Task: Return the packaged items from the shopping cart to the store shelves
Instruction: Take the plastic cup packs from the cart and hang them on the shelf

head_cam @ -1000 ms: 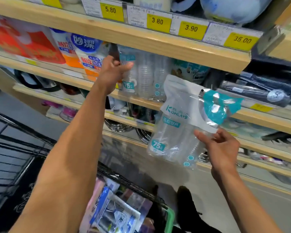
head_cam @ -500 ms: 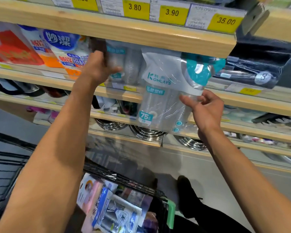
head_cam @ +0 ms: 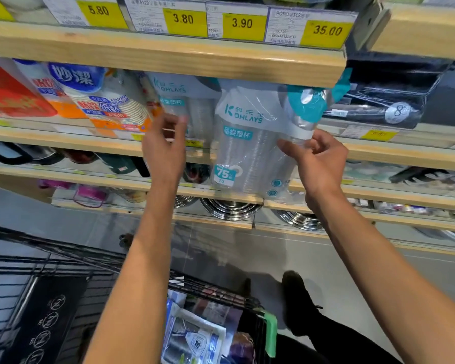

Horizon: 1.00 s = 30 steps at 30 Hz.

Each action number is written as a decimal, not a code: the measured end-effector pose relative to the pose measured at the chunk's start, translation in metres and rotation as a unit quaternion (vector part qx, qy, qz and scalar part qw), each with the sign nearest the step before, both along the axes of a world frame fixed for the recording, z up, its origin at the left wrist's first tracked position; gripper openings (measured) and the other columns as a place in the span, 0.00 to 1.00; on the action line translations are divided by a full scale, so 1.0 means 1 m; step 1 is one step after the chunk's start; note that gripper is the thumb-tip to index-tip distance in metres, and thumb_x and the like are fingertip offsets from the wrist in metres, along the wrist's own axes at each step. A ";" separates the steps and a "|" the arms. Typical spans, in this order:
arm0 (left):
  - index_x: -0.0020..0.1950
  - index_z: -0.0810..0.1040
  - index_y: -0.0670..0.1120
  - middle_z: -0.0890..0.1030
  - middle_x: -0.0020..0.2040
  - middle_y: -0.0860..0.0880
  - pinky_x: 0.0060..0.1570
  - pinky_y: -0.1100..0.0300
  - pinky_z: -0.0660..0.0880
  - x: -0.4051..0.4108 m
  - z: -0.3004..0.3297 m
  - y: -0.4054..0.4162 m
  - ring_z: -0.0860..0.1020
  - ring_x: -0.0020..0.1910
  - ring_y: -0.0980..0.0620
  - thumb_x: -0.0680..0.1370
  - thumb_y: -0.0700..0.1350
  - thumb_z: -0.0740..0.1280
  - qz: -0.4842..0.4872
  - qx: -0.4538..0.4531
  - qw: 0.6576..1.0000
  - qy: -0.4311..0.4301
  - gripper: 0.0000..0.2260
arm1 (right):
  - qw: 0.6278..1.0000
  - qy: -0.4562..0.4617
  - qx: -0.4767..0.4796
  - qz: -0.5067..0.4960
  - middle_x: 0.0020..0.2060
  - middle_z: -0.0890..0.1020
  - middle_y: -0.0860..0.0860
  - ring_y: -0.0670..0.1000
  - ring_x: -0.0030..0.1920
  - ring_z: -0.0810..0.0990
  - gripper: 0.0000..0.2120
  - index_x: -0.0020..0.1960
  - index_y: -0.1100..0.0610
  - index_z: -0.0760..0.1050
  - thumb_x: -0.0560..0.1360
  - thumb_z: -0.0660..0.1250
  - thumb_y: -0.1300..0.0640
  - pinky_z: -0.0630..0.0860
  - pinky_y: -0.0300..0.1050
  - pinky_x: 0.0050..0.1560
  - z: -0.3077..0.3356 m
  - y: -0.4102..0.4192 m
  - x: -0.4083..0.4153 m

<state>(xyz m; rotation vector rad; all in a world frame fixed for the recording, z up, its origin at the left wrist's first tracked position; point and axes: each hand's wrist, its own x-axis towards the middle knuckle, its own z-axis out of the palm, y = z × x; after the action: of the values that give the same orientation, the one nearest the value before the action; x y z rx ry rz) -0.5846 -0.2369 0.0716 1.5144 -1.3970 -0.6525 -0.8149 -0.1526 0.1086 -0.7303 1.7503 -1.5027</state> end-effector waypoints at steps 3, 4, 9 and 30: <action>0.62 0.77 0.51 0.83 0.56 0.51 0.49 0.58 0.81 -0.024 -0.001 0.025 0.83 0.52 0.55 0.79 0.55 0.69 -0.226 0.146 0.963 0.033 0.15 | 0.999 0.002 -0.024 -0.028 0.42 0.86 0.53 0.44 0.40 0.83 0.18 0.52 0.64 0.80 0.65 0.80 0.63 0.81 0.38 0.46 -0.003 -0.005 0.004; 0.65 0.75 0.53 0.82 0.59 0.51 0.50 0.59 0.82 -0.029 -0.002 0.028 0.82 0.54 0.56 0.77 0.53 0.72 -0.262 0.166 0.950 0.023 0.18 | 0.998 0.008 -0.032 -0.044 0.42 0.85 0.57 0.46 0.39 0.81 0.18 0.51 0.64 0.79 0.64 0.80 0.61 0.80 0.40 0.45 -0.005 -0.006 0.004; 0.70 0.75 0.47 0.82 0.63 0.49 0.62 0.53 0.79 -0.045 -0.004 0.009 0.81 0.60 0.54 0.79 0.42 0.70 -0.319 0.144 0.937 -0.019 0.19 | 0.991 0.064 -0.048 -0.106 0.42 0.81 0.56 0.53 0.41 0.78 0.20 0.48 0.56 0.77 0.62 0.82 0.54 0.79 0.48 0.46 -0.015 -0.005 -0.003; 0.70 0.72 0.43 0.80 0.66 0.48 0.67 0.54 0.76 -0.022 -0.004 -0.040 0.78 0.65 0.52 0.74 0.38 0.75 -0.266 0.133 0.954 0.024 0.25 | 0.975 0.202 -0.039 -0.077 0.45 0.84 0.55 0.52 0.46 0.82 0.16 0.51 0.59 0.78 0.66 0.77 0.55 0.79 0.46 0.50 0.008 -0.085 0.006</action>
<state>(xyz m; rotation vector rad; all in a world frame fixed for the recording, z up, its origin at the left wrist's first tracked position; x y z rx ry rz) -0.6067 -0.2768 0.0676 1.3055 -1.7485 -1.2417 -0.8085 -0.2377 0.1169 -1.0171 2.0980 -1.6170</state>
